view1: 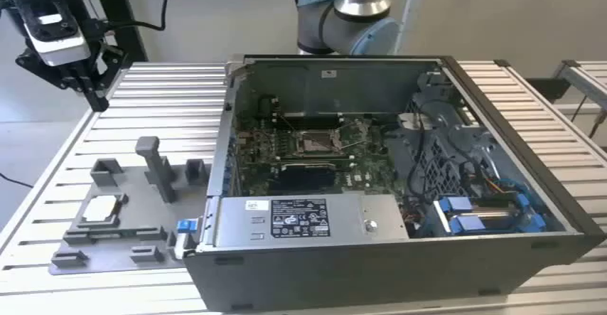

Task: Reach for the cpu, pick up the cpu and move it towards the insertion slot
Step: 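Reach for the cpu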

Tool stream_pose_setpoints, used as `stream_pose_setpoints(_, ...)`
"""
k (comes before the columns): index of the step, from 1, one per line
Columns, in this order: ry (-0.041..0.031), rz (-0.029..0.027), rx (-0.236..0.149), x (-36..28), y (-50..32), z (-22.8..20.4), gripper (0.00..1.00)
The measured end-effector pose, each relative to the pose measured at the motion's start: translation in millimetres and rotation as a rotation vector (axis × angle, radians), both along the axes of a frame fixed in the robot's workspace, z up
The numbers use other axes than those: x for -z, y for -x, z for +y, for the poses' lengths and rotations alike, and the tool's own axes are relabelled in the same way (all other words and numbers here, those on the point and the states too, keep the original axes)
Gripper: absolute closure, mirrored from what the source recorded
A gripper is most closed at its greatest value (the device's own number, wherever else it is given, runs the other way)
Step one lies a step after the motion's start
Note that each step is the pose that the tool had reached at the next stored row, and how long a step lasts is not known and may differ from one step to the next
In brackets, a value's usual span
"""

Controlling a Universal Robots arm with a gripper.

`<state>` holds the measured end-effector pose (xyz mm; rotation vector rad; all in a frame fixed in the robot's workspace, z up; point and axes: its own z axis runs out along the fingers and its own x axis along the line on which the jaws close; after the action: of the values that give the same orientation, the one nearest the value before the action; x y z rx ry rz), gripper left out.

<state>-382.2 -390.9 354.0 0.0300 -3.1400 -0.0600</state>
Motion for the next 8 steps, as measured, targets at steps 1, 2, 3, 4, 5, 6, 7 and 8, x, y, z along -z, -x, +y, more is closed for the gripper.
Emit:
stream_pose_setpoints(1,0.0000,0.0000,0.000,0.0,0.0,0.0,1.00)
stream_pose_setpoints(2,0.0000,0.0001,0.000,0.0,0.0,0.0,1.00)
stream_pose_setpoints(3,0.0000,0.0001,0.000,0.0,0.0,0.0,1.00)
stream_pose_setpoints(4,0.0000,0.0000,0.000,0.0,0.0,0.0,1.00)
stream_pose_setpoints(5,0.0000,0.0000,0.000,0.0,0.0,0.0,1.00)
stream_pose_setpoints(6,-0.0001,0.0000,0.000,0.0,0.0,0.0,1.00)
stream_pose_setpoints(7,0.0000,0.0000,0.000,0.0,0.0,0.0,1.00)
stream_pose_setpoints(8,0.0000,0.0000,0.000,0.0,0.0,0.0,1.00)
